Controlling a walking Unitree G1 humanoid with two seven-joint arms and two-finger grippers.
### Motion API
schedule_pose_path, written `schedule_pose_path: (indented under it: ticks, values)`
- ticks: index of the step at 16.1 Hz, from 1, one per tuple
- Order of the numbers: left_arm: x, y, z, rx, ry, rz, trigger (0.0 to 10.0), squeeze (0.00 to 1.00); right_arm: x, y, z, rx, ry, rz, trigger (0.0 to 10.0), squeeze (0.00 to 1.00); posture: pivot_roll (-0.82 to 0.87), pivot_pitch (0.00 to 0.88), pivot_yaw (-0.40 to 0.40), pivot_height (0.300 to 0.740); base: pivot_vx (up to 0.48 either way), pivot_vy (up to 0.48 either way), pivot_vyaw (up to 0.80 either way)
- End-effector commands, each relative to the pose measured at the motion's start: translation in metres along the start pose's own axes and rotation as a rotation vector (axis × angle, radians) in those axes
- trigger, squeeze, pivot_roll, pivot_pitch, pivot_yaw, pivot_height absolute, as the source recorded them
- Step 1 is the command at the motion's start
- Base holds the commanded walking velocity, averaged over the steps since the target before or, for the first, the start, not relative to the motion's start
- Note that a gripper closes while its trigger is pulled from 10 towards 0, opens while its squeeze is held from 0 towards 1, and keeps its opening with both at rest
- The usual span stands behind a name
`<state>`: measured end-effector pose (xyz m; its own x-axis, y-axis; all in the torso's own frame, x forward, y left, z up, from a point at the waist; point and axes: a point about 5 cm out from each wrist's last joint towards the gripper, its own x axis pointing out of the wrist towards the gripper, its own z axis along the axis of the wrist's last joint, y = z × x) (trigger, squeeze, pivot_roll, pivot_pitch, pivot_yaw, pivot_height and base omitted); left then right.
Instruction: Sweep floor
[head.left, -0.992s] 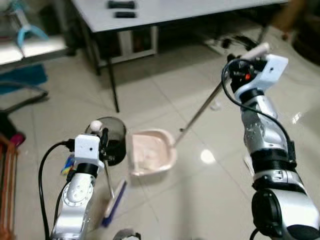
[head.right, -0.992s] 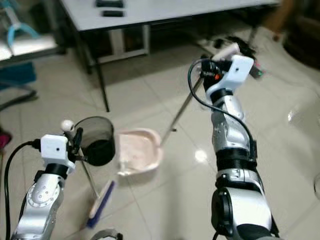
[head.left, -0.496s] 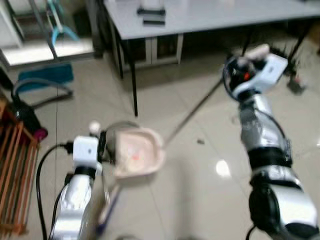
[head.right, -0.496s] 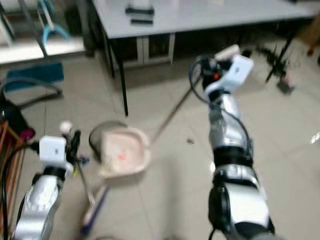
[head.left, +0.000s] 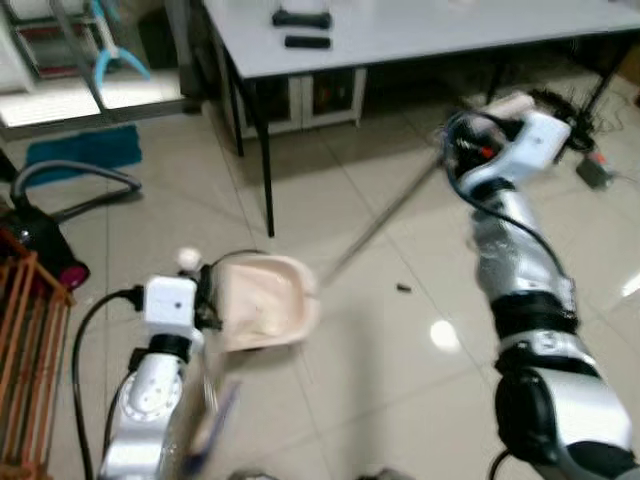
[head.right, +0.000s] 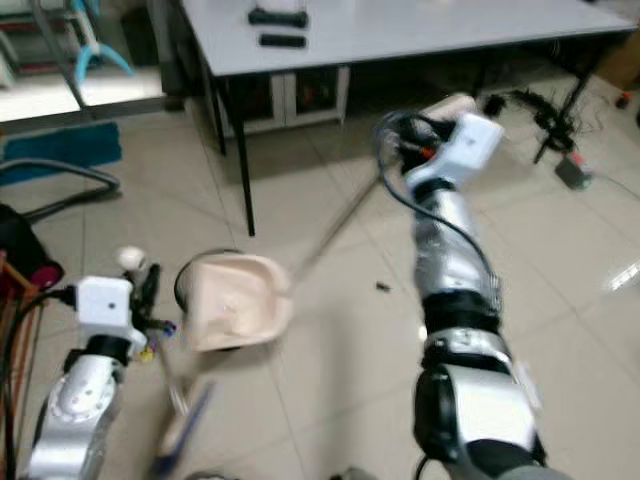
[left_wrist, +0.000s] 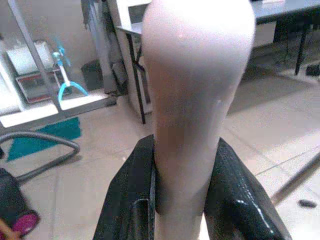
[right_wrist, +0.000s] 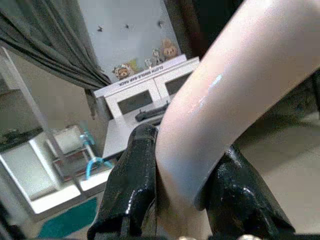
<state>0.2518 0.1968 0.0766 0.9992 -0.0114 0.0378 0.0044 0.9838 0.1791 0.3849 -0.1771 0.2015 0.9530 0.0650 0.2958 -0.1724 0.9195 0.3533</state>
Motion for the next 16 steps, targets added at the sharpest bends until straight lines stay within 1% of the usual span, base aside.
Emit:
schedule_pose_path:
  ticks: [1, 3, 7, 16]
  values:
    - [0.0017, 0.0064, 0.0074, 0.025, -0.035, 0.007, 10.0, 0.00, 0.0070, 0.0128, 0.0114, 0.017, -0.065, 0.034, 10.0, 0.00, 0.11, 0.062, -0.016, 0.740, 0.405, 0.000, 0.00]
    - [0.0026, 0.0066, 0.0080, 0.027, -0.037, 0.004, 10.0, 0.00, 0.0076, 0.0132, 0.0120, 0.009, -0.068, 0.037, 10.0, 0.00, 0.11, 0.059, -0.016, 0.740, 0.407, 0.000, 0.00]
    - [0.0025, 0.0069, 0.0087, 0.028, -0.040, -0.001, 10.0, 0.00, 0.0082, 0.0121, 0.0124, 0.018, -0.077, 0.021, 10.0, 0.00, 0.11, 0.052, -0.017, 0.740, 0.410, 0.000, 0.78]
    - [0.0008, 0.0069, 0.0079, 0.031, -0.038, -0.016, 10.0, 0.00, 0.0070, 0.0103, 0.0105, 0.030, -0.078, 0.018, 10.0, 0.00, 0.11, 0.048, -0.010, 0.740, 0.409, 0.000, 0.00]
